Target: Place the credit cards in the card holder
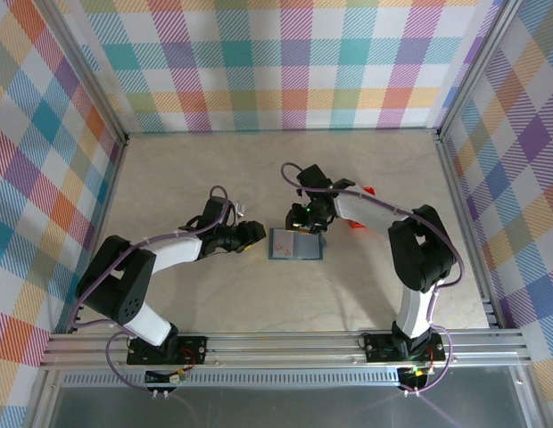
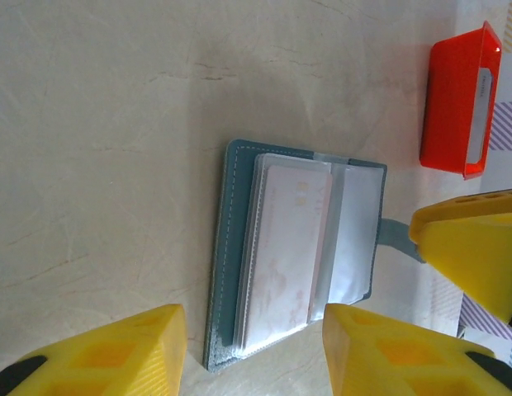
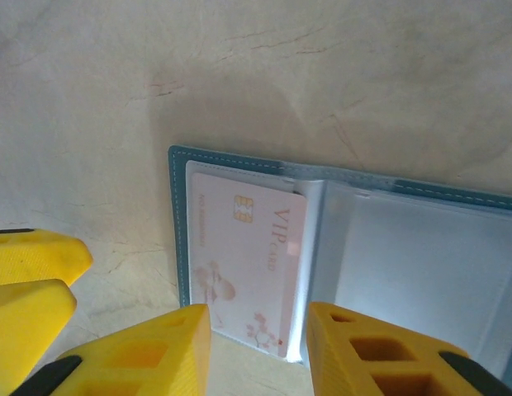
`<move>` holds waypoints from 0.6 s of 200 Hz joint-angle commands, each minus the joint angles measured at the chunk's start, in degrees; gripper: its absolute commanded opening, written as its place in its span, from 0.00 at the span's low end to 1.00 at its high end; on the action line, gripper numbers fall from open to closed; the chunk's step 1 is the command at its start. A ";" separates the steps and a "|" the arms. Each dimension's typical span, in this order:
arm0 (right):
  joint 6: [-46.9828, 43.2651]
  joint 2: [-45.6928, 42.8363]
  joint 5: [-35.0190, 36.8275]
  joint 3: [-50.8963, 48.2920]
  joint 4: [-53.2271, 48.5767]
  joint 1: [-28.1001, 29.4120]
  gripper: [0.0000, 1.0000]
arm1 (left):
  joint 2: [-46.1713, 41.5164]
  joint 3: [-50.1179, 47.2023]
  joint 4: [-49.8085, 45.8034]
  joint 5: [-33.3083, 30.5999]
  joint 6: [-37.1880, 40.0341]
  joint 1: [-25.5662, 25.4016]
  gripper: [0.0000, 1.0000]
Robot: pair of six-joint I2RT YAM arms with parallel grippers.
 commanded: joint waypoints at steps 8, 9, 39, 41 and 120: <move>0.33 1.31 -1.74 2.82 -0.59 0.79 0.35 | 1.71 2.77 0.52 0.66 0.98 -0.78 0.47; 0.32 1.36 -1.74 2.83 -0.58 0.82 0.35 | 1.77 2.79 0.52 0.66 1.01 -0.78 0.47; 0.33 1.67 -2.00 2.89 -0.66 0.94 0.35 | 3.18 4.07 0.52 0.66 1.11 -1.22 0.47; 0.39 1.67 -2.01 2.95 -0.67 0.94 0.35 | 3.29 4.16 0.54 0.70 1.06 -1.22 0.47; 0.23 2.63 -1.06 3.65 -1.51 0.94 0.35 | 6.88 6.73 0.56 1.05 1.07 -1.71 0.44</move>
